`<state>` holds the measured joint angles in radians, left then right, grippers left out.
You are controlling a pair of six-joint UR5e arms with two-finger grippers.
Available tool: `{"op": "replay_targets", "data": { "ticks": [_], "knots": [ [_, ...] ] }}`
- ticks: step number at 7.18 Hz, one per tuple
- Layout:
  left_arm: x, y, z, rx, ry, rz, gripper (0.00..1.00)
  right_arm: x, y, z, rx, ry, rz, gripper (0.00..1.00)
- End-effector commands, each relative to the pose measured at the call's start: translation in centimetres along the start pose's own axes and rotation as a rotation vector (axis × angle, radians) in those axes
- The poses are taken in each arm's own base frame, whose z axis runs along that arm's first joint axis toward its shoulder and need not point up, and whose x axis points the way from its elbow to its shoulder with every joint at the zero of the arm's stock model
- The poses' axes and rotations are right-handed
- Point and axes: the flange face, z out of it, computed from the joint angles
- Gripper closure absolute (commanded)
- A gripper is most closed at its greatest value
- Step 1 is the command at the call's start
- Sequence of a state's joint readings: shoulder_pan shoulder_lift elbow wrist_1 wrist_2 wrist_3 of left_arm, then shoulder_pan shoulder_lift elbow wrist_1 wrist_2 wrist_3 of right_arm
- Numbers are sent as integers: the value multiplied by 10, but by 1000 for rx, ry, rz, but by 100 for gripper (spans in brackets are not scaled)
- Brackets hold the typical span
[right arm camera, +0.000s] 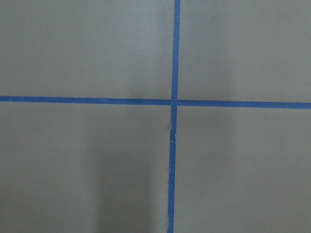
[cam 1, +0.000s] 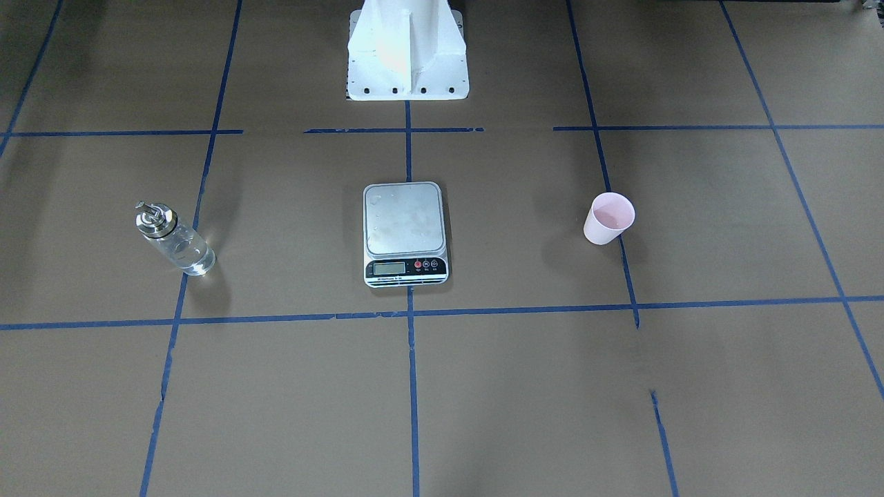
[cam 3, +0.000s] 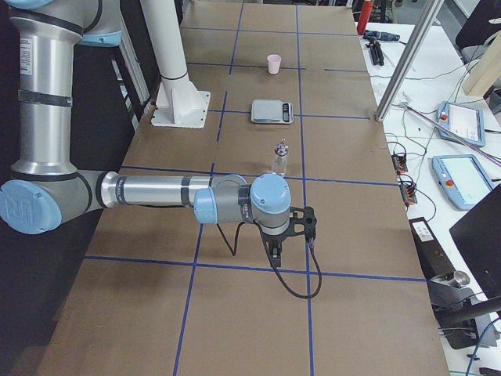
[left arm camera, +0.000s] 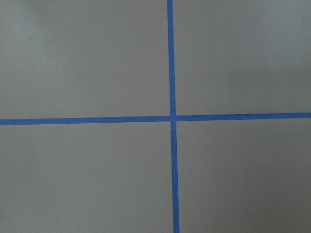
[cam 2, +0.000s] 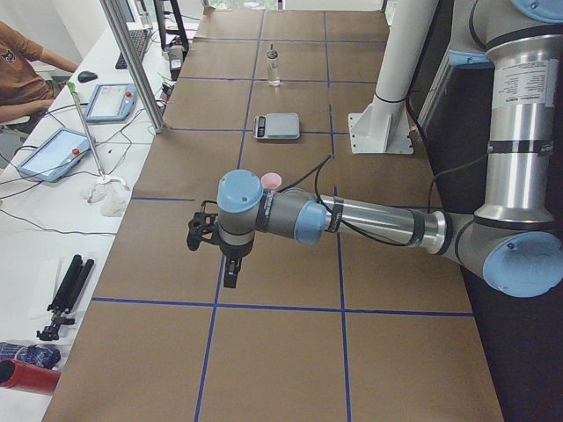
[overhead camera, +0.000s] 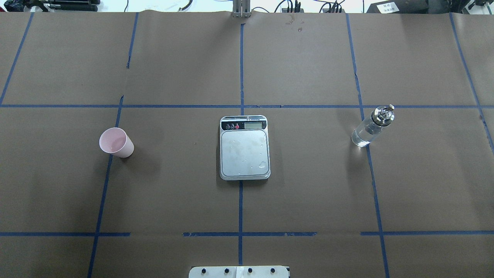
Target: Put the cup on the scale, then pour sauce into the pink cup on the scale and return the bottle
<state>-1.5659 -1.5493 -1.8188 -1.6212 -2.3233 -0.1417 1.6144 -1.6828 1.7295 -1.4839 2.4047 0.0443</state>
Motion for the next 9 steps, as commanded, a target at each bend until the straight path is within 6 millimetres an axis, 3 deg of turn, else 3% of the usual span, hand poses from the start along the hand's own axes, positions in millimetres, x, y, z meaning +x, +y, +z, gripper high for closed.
{"op": "replay_targets", "data": {
  "ticks": [1, 2, 3, 4, 5, 6, 7, 9],
  "knots": [
    [97, -1, -66, 93, 23, 71, 0, -5, -1, -4, 8, -1, -8, 0],
    [143, 2, -74, 111, 58, 95, 0, -7, -1, -6, 12, -1, -14, 0],
    [190, -10, -82, 131, 103, 78, 0, -7, -2, -7, 15, -1, -15, 0],
    [240, -20, -63, 94, 142, 106, 0, -11, -2, -10, 21, -1, -22, 0],
    [261, -18, -35, 36, 153, 96, 0, -12, -3, -11, 22, -2, -25, 0],
    [295, -13, -23, 8, 189, 54, 0, -13, -4, -12, 24, -2, -29, 0],
    [318, -10, 2, -37, 205, 28, 0, -14, -5, -12, 25, -2, -30, 0],
    [325, -10, 61, -58, 139, 18, 0, -18, -5, -15, 32, -4, -38, 0]
  ]
}}
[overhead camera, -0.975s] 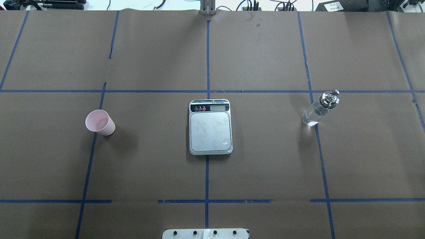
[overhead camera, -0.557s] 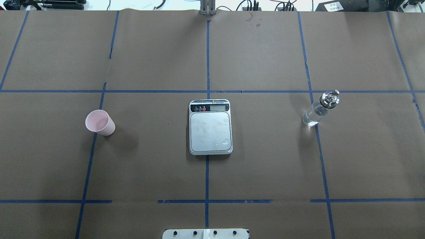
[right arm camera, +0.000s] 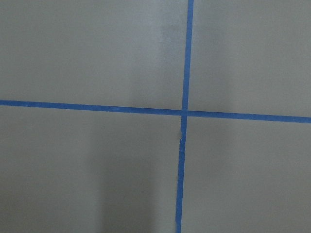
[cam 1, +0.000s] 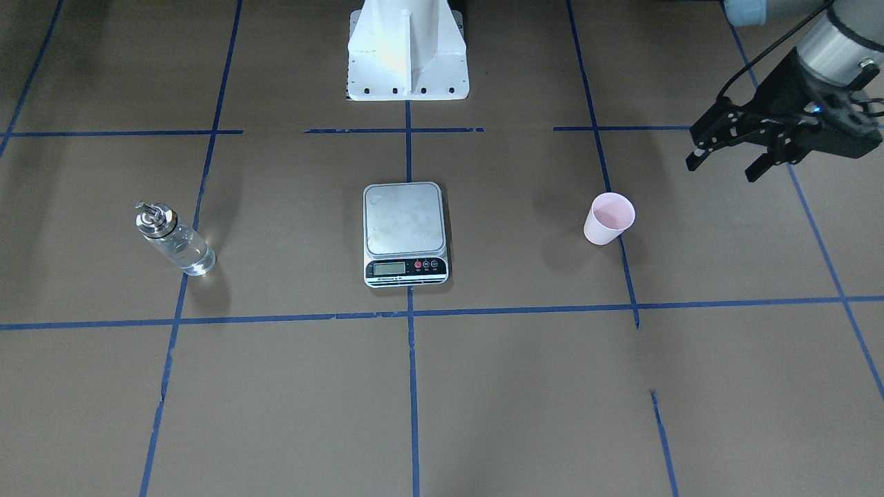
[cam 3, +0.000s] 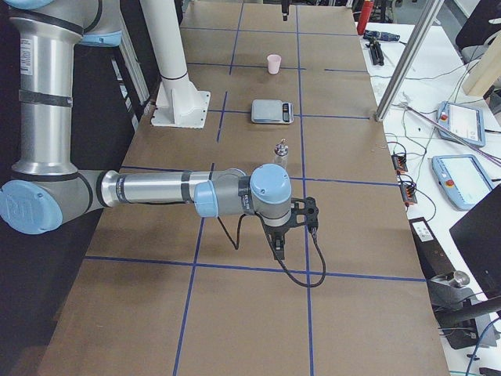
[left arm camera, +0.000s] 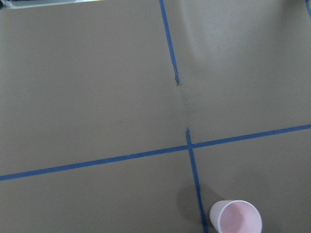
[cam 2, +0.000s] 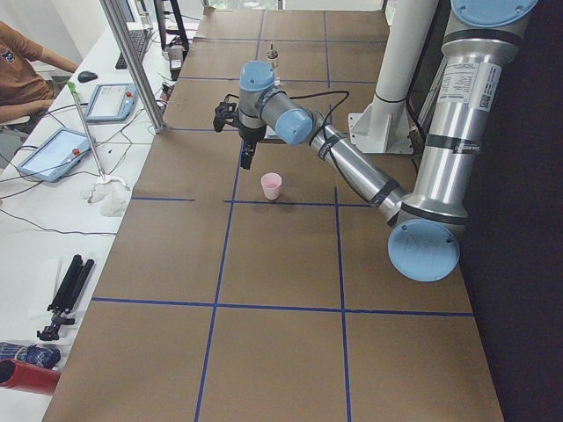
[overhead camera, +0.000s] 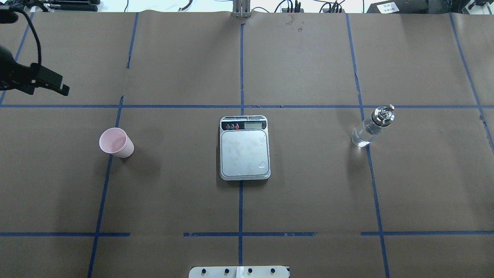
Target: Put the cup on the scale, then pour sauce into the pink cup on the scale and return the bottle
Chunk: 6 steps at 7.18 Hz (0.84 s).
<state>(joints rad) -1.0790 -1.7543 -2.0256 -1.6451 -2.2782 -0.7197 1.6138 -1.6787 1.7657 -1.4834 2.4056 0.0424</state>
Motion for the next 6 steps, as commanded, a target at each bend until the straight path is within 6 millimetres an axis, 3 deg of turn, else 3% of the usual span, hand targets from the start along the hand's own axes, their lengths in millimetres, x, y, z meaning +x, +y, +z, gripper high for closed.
{"op": "replay_targets", "data": {
  "ticks": [1, 3, 6],
  "knots": [
    [-1, 3, 75, -15, -102, -75, 0, -4, -1, -3, 6, -1, -7, 0],
    [14, 21, 116, 4, -113, -181, 0, -4, -1, -3, 6, -1, -7, 0],
    [21, 34, 139, -41, -125, -173, 0, -4, 0, -3, 6, -1, -7, 0]
  ]
}}
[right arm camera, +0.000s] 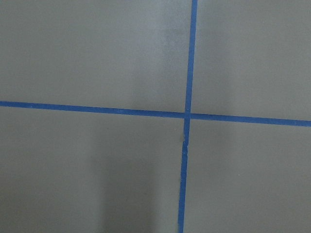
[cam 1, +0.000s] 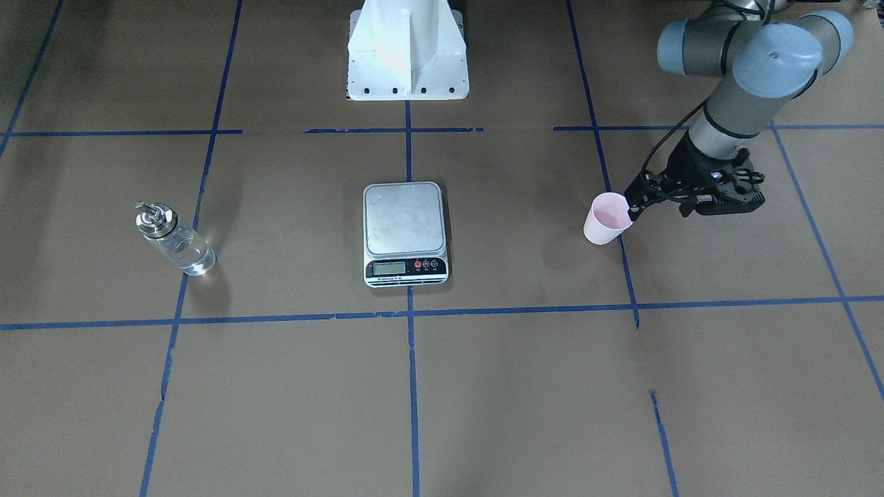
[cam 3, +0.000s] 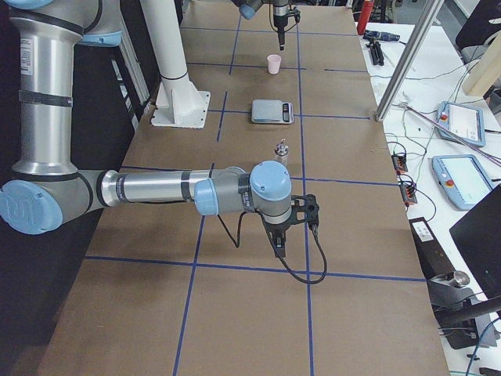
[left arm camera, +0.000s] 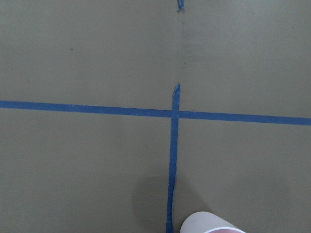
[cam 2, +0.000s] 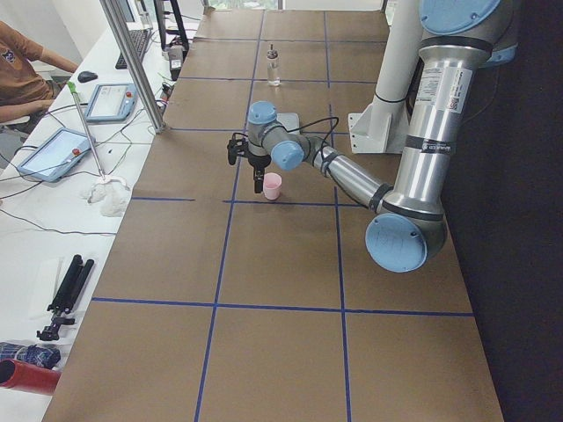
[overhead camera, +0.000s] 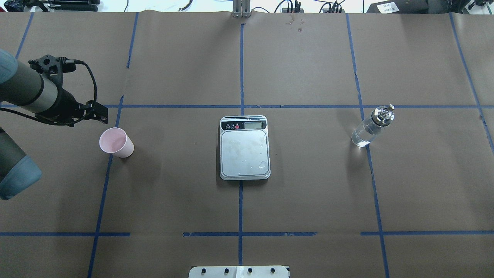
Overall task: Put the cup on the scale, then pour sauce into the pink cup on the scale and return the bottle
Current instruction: 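Reach the left gripper down to the pink cup and grasp it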
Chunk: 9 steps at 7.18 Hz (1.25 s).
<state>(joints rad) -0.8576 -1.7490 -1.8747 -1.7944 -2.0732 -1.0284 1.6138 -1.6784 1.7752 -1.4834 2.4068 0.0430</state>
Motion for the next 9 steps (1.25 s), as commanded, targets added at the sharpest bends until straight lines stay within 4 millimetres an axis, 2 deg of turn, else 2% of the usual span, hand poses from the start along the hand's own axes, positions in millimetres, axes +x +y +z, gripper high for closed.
{"op": "replay_targets", "data": {
  "ticks": [1, 6, 7, 9],
  "knots": [
    [7, 14, 22, -40, -15, 12, 0, 0, 1, 0, 0, 0, 0, 0],
    [5, 22, 48, -81, -41, 19, 0, -3, 0, -3, 5, 0, -6, 0],
    [4, 22, 53, -88, -47, 17, 3, -2, 1, -3, 5, 0, -3, 0],
    [4, 23, 55, -98, -46, 16, 30, -2, 1, -2, 4, 0, -4, 0]
  ]
}}
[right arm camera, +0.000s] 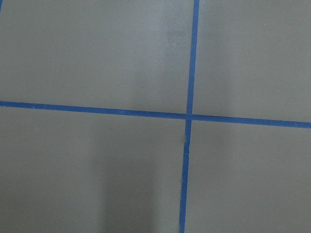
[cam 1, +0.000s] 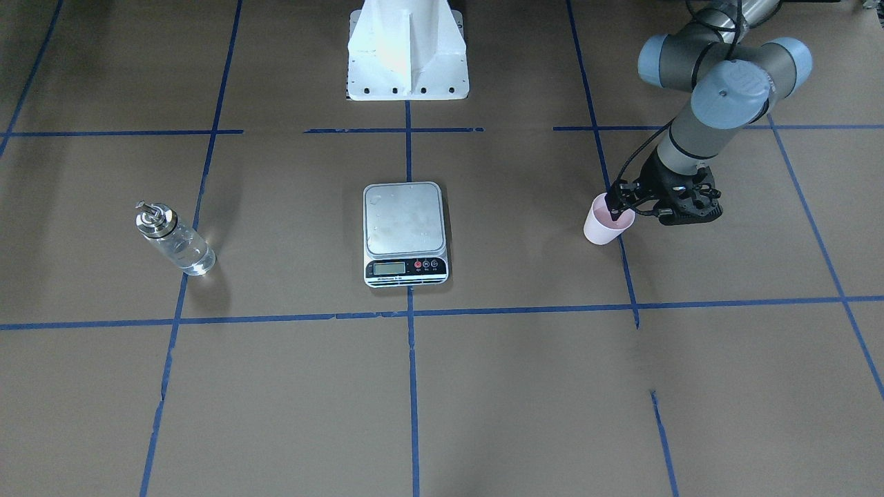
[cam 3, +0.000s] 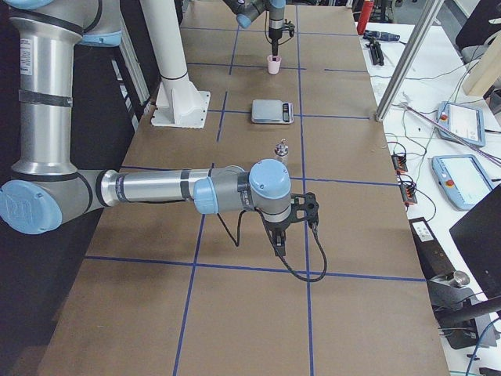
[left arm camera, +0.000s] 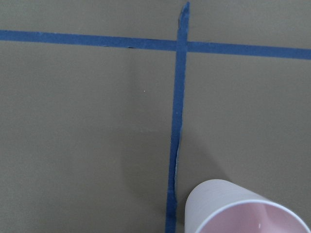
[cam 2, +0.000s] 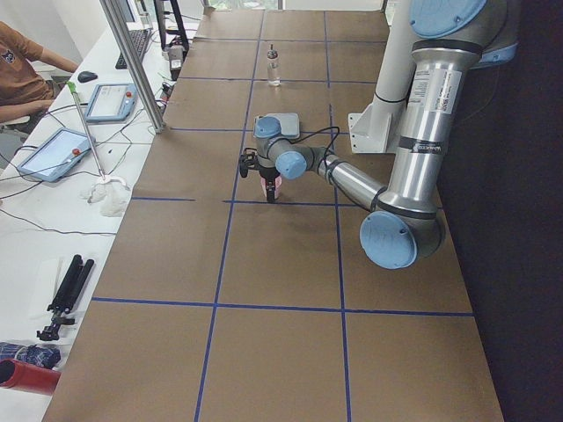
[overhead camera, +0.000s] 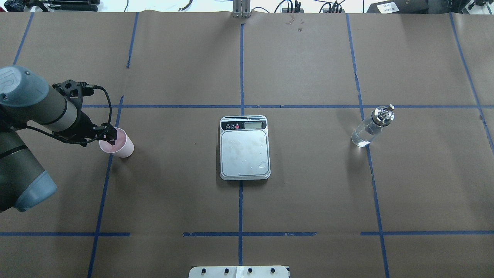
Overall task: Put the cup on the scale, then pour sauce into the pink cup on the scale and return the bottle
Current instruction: 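Reach the left gripper down to the pink cup and grasp it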
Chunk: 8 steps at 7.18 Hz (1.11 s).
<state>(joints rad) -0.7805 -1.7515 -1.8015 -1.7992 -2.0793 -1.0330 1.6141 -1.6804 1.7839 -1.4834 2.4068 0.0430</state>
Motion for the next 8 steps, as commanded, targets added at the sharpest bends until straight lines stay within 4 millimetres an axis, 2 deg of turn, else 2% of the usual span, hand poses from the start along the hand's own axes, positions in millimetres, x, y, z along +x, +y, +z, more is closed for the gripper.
{"op": "replay_targets", "data": {
  "ticks": [1, 4, 6, 8],
  "knots": [
    [2, 0, 1, -6, 3, 1, 35, -1, 0, -2, 3, 0, -2, 0],
    [9, 3, -3, -43, 39, 16, 65, -1, 1, 0, 0, 1, -1, 0],
    [10, 4, -4, -42, 40, 15, 100, 0, 2, 0, -1, 1, 0, 0],
    [16, 14, -29, -41, 39, 3, 100, 0, 2, -1, 0, 2, 1, 0]
  ]
}}
